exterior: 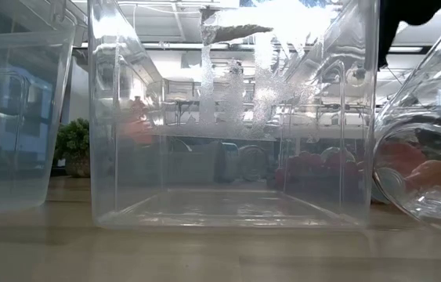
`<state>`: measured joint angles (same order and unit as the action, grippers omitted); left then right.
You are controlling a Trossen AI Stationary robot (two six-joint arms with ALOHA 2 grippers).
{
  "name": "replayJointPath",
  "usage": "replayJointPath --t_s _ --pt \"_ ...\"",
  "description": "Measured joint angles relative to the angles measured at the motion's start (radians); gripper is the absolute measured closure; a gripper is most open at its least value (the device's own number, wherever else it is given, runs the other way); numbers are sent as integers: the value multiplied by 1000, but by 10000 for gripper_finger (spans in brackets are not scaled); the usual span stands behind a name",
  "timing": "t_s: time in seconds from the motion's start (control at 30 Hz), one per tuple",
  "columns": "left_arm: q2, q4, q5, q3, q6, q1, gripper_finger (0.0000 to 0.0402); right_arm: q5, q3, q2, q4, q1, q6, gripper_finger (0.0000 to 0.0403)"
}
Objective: Pick & Place Food Item
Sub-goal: Put the transparent plastic bottle into the left transparent bin
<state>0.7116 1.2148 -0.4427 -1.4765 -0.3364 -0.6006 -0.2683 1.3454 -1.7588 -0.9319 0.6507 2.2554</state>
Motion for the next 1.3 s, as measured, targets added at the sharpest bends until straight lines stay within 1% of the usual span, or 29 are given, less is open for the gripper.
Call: replayJointPath --t_s 0.13,0.2,0.4,0.67,0.83,0.97,1.07,1.3 --pt "0 0 0 0 38 0 145 -14 -44 0 64 -21 -1 67" --pt "0 0 0 0 40 0 145 -11 -60 0 69 -32 -4 74" --pt "0 0 0 0 42 0 145 43 -86 2 83 -58 -16 87" --pt "0 0 0 0 100 0 145 61 -88 1 49 -80 -34 88" --pt "0 0 0 0 100 0 145 71 -88 1 53 -99 -35 88" --pt "0 0 0 0 99 0 145 112 -88 1 54 -111 -22 88" --pt "0 0 0 0 96 0 145 117 -88 0 54 -110 -23 88" --pt "0 0 0 0 86 0 145 117 -86 -46 141 -100 -56 88"
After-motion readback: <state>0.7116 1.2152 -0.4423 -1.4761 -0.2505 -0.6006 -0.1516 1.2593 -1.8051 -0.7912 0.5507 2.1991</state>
